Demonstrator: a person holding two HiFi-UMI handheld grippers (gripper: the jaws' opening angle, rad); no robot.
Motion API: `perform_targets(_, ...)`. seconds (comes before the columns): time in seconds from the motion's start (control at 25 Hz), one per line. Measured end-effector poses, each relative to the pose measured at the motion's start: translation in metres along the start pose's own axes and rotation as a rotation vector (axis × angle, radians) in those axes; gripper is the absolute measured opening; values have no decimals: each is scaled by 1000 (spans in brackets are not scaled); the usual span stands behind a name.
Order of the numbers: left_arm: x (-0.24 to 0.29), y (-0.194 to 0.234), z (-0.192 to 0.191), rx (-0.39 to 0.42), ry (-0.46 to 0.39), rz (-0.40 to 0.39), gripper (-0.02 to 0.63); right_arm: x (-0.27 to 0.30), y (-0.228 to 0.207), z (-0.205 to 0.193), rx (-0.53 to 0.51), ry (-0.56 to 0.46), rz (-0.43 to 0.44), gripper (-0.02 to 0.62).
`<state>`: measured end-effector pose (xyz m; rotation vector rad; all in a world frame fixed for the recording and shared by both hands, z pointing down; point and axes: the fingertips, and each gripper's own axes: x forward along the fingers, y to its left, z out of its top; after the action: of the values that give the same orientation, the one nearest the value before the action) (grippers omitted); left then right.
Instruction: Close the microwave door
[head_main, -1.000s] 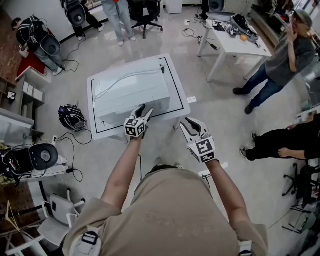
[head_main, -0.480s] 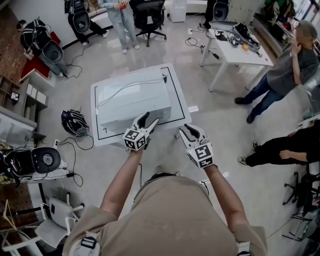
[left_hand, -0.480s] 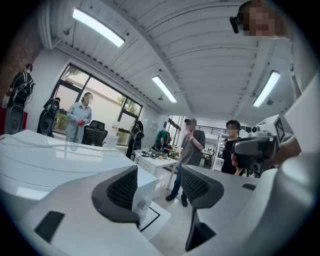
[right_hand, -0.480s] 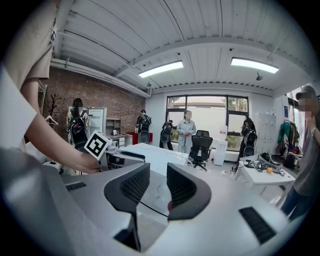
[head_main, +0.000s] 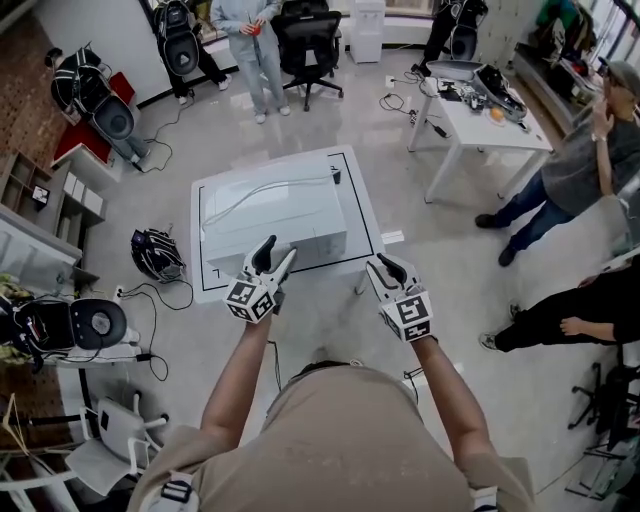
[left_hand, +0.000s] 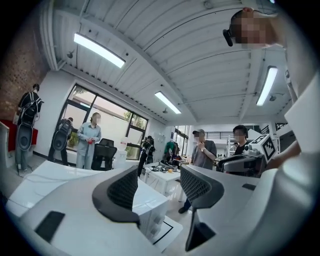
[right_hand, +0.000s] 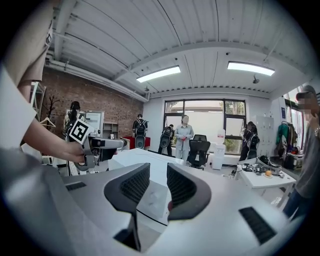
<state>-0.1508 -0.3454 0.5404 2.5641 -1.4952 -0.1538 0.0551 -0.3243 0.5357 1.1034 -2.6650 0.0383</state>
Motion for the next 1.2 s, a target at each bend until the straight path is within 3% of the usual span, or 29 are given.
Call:
perform_targets(0.48,-35,28,7,11,-20,112,259,-6,-24,-3,-13,-6,-38,112)
perform_targets(0.8,-40,27,4,10,-4,119,259,-6,-22,-1,-6,-2,-34,110)
perform_targets(0.92,-38,26,5,7,-3,113,259,-5,-27,-1,-26,3,-63,71)
perform_targets(1.2,-38,22,1,2,3,107,259,-6,-28,-1,-40,-8,-71,61)
